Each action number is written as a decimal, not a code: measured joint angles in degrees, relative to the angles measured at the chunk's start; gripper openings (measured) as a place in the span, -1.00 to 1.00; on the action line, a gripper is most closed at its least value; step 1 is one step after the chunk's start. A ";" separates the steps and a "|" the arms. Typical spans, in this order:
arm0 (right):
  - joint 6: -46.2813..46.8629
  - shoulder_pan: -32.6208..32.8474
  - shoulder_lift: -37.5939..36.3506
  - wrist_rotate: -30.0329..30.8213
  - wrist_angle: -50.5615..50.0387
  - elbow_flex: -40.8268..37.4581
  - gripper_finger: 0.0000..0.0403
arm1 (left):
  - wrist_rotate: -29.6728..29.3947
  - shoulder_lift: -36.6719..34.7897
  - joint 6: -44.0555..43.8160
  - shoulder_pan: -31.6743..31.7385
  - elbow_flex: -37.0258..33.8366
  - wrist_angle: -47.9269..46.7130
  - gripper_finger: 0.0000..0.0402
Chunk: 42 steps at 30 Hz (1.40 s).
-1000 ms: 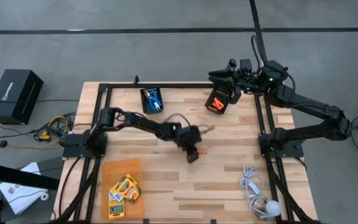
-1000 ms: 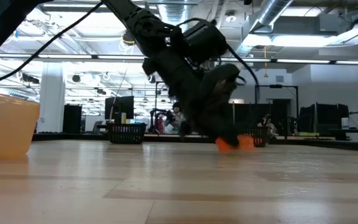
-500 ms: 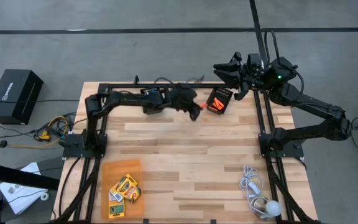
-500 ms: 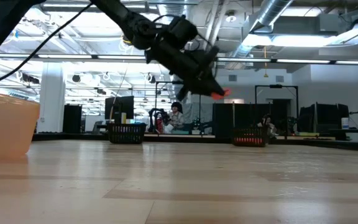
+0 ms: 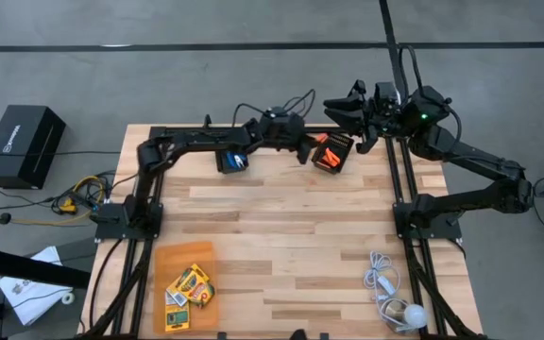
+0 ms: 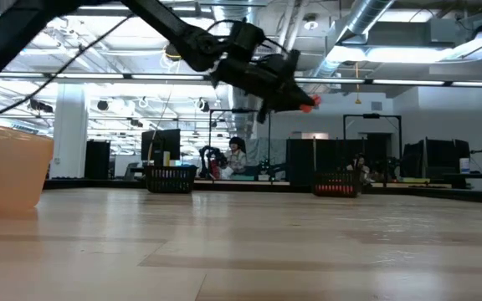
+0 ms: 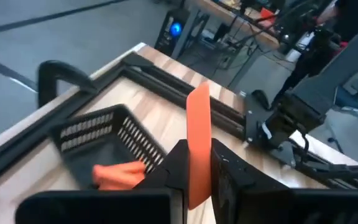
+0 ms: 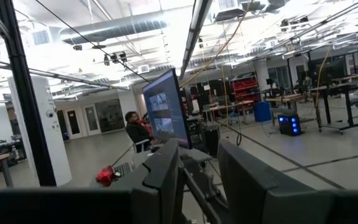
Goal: Pick & Place School Supplies
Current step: Put the orange eraser into the right black bin, then return to home position
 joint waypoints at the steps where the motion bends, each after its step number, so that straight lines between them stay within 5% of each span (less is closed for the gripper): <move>1: 0.01 -0.01 0.00 -0.04 0.02 0.00 -0.47 | 0.30 1.49 -0.17 -0.06 2.10 -0.54 -0.87; 12: 0.07 1.13 0.00 -0.86 -0.31 0.00 -0.47 | 2.49 17.48 -1.37 1.17 24.06 -10.46 -0.87; 27: -0.10 0.97 0.00 -1.48 -2.67 0.00 -0.47 | 3.93 22.82 -6.84 3.16 27.67 -9.55 -0.87; 36: -0.08 0.99 0.00 -1.32 -2.55 0.00 -0.47 | 4.28 22.73 -8.83 3.30 27.66 -6.89 -0.24; 42: -0.08 1.00 0.00 -1.29 -2.06 0.00 -0.47 | 4.45 22.73 -9.63 3.21 27.67 -6.84 -0.11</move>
